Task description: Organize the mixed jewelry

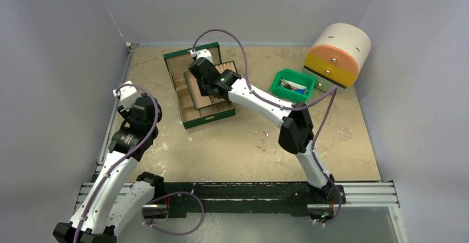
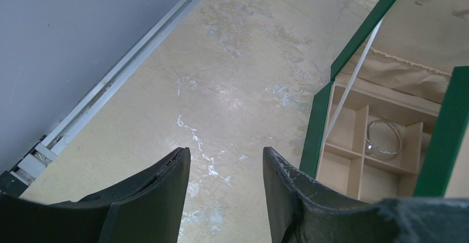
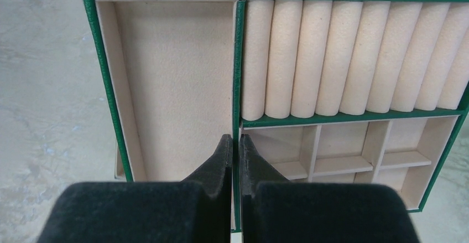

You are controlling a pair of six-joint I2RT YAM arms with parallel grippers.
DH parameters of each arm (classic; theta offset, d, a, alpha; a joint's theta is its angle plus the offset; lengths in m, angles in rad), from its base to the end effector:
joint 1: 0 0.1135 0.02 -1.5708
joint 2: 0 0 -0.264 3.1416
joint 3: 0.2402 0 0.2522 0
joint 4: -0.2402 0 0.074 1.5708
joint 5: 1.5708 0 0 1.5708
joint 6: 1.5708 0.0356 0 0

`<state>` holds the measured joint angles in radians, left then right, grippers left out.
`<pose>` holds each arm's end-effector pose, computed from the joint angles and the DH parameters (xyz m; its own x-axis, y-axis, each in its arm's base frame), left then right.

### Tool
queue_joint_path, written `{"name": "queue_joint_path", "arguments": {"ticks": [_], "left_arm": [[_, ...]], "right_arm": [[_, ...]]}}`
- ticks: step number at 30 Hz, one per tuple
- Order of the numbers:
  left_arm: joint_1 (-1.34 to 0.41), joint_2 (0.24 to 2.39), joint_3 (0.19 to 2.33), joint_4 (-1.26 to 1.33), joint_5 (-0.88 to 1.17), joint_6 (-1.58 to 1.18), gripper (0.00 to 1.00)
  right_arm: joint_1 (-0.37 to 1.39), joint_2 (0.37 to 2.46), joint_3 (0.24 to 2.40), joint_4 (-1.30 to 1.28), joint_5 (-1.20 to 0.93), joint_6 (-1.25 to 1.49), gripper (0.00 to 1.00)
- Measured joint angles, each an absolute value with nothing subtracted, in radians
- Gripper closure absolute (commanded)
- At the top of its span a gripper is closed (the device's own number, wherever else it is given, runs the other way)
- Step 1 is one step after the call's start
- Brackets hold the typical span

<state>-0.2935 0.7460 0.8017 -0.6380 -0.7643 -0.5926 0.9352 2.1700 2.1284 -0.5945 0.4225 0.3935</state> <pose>0.1513 -0.0200 0.3114 -0.2443 -0.3473 -0.9054 -0.5797 0.8007 -0.1508 0.3096 0.3951 0.3180 -0.5320 -0.1321 -0.8363 -0.3618 0.9285 0.0835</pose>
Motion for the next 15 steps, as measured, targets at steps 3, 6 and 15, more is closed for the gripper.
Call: {"name": "queue_joint_path", "arguments": {"ticks": [3,6,15], "left_arm": [[-0.291,0.742,0.802,-0.638,-0.771,-0.593,0.49],[-0.289,0.737,0.802,-0.638,-0.772,-0.593,0.49],[-0.289,0.720,0.802,-0.638,-0.767,-0.592,0.49]], "right_arm": [[0.930,2.226,2.183,-0.604,0.414,0.401,1.00],[0.928,2.267,2.214,-0.611,0.398,0.412,1.00],[0.928,2.364,2.315,-0.661,0.360,0.461,1.00]]}}
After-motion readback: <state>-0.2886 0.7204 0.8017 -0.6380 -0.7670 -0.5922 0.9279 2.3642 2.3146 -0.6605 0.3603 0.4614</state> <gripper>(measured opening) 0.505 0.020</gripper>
